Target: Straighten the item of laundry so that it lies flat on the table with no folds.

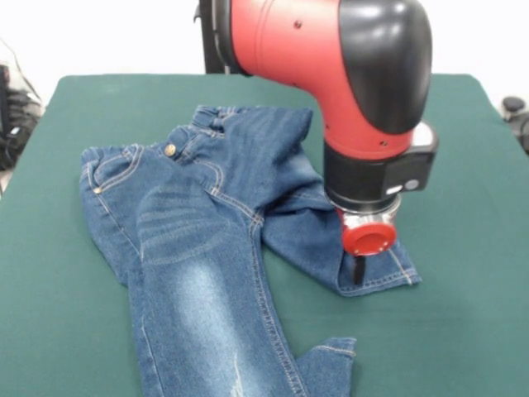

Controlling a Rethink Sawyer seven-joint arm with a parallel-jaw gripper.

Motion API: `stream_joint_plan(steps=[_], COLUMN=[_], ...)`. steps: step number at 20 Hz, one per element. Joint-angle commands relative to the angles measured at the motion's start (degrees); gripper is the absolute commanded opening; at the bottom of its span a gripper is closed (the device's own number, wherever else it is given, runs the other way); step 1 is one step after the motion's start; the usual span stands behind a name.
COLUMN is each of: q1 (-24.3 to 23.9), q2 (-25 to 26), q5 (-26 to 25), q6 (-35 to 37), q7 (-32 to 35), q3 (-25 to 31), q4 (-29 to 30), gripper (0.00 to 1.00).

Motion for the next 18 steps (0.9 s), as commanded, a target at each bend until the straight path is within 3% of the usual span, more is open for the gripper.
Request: stream_joint_plan(steps=[1,12,18], q1=[-0.37,-0.75,0.37], q2=[4.78,4.82,1.03], q5=[0.25,-0.27,0.53], q6=[-2.30,1.00,1.46], q7=[7.57,6.90,8.88], q3=[8.46,9.28,8.78], q4=[3.46,2.69,6.52], gripper=[1.00,1.00,1.00])
